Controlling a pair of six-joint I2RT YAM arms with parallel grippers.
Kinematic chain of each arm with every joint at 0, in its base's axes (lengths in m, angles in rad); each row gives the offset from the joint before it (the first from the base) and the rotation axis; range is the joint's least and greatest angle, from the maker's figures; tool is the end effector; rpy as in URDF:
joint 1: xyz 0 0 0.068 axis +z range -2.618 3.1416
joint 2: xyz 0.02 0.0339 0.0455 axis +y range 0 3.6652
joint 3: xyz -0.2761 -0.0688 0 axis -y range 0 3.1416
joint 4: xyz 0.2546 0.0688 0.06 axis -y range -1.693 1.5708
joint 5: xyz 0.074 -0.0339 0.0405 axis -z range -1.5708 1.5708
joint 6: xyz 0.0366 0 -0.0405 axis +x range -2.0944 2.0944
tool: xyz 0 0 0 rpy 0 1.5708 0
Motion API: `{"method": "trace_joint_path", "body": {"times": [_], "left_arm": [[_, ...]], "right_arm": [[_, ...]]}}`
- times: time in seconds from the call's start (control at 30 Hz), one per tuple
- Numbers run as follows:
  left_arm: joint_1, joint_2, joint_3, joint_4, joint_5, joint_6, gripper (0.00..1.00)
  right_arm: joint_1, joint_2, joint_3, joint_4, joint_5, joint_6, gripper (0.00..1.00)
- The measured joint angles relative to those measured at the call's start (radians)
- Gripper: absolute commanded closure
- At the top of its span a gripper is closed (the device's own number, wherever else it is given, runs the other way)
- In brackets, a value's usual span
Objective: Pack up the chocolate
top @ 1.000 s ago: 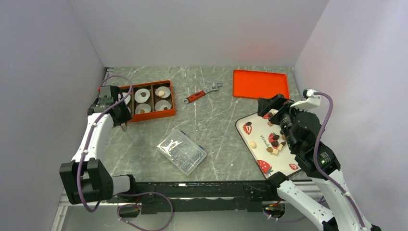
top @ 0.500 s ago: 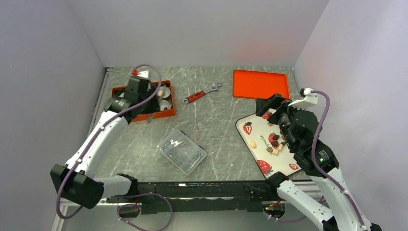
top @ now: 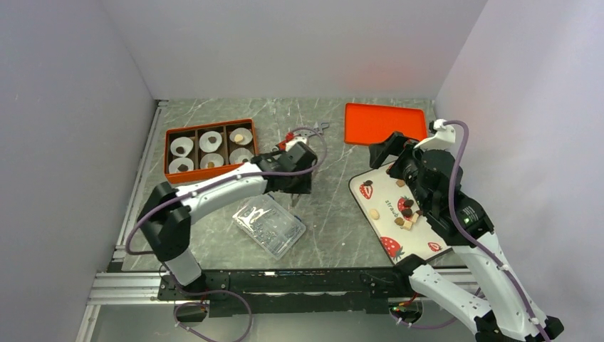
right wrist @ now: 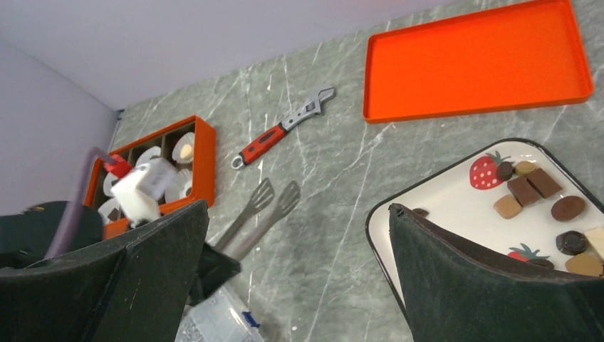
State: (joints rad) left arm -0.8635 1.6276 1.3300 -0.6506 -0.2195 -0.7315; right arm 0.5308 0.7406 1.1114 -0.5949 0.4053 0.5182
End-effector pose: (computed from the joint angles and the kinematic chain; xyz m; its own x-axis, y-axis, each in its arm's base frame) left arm 0.2404 -0.2690 0.2827 -0.8333 -0.0286 -0.5521 0.1381 0.9563 -0.2579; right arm 0.1252 0.0568 0.4241 -0.2327 0.3912 -0.8904 -0.0212 0.9133 0.4068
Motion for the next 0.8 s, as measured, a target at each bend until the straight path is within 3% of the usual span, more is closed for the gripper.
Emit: {"method": "trace_joint_path", "body": {"times": [0.3, 0.57, 0.8], "left_arm": [[-0.145, 0.223, 0.121, 0.023, -0.14, -0.193, 0.43], [-0.167, 0.355, 0.125, 0.079, -0.127, -0.243, 0.37], [-0.169, 0.411, 0.128, 0.14, -0.08, -0.226, 0.19]], "right_arm": [[0.0, 0.012, 0.003, -0.049, -0.049, 0.021, 0.0], [0.0, -0.027, -0.011, -0.093, -0.043, 0.04, 0.0], [0.0, -0.051, -0.013, -0.125, -0.031, 0.06, 0.0]]}}
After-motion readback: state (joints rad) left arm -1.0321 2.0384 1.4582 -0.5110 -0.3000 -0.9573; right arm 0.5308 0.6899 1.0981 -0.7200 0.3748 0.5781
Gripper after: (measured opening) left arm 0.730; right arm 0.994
